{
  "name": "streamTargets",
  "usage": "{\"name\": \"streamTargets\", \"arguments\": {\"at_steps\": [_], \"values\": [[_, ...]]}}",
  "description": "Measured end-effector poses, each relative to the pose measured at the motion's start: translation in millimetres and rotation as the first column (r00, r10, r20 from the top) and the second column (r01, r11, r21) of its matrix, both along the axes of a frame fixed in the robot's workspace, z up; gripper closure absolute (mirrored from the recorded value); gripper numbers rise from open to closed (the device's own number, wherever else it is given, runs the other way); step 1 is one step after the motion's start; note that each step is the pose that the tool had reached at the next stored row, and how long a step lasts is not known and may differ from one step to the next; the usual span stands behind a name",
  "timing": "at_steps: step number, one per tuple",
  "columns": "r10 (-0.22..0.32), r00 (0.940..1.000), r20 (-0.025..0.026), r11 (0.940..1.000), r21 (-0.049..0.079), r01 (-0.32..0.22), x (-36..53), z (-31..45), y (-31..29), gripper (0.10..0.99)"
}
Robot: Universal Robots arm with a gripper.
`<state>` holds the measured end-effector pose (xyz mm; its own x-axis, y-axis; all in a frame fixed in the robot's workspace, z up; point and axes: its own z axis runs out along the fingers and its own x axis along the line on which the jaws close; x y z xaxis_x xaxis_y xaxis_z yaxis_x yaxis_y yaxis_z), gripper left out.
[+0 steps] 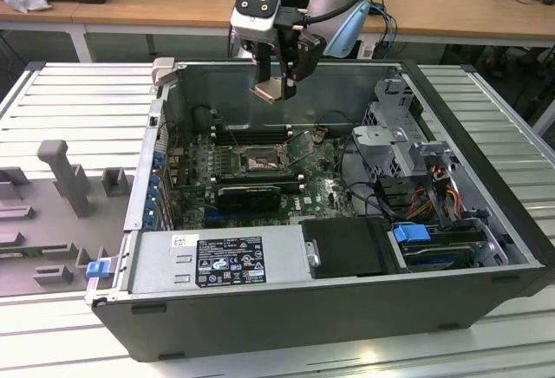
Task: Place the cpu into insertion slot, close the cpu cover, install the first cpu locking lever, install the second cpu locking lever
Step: 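Place the cpu into insertion slot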
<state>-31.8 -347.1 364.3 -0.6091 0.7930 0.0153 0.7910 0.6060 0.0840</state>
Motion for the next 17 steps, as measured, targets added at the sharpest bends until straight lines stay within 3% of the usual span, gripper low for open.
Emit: {"name": "streamTargets", "arguments": {"at_steps": [17], "values": [[-0.062,0.9981,0.0,0.9981,0.0,0.062,0.0,0.0,0.0,0.557]]}}
